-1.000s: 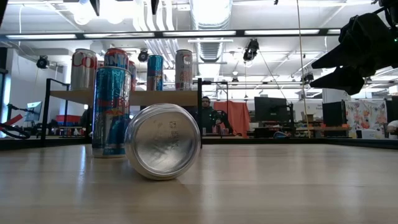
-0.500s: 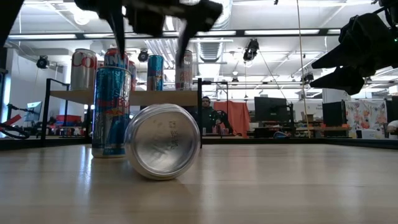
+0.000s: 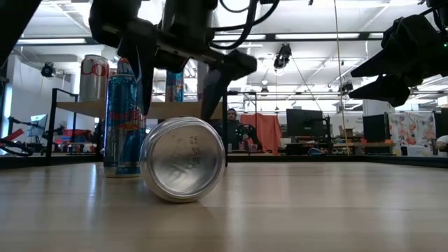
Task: Place canned beverage on shelf
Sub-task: Put the white and pink soda can align the with the other white and pink soda can on the shelf
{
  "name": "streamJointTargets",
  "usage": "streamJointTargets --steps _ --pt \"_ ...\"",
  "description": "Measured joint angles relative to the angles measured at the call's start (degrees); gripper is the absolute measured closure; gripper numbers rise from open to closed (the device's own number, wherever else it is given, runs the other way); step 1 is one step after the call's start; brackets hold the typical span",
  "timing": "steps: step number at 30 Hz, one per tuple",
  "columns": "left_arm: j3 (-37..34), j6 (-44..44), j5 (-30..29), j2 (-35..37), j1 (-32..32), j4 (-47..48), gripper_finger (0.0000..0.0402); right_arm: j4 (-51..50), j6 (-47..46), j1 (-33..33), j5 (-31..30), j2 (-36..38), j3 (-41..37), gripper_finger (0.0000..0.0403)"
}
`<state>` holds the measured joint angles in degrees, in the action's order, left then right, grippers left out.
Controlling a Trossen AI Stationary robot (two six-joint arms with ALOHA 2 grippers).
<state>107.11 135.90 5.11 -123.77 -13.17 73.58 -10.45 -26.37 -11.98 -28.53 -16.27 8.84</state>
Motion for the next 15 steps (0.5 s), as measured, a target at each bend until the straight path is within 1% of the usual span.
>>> streamJointTargets --steps 6,11,15 --pt "-2.9 4.4 -1.1 -0.3 0.0 -0.4 0.0091 0.0 0.0 0.0 0.0 0.0 0.0 0.0067" --pt "-4.1 5.3 -1.1 -0.1 0.0 -0.8 0.0091 0.0 0.0 0.0 0.0 0.0 0.0 0.0067" --pt "-6.3 6.1 -1.6 0.1 0.0 -2.5 0.0091 0.0 0.0 0.0 0.0 0.0 0.0 0.0067"
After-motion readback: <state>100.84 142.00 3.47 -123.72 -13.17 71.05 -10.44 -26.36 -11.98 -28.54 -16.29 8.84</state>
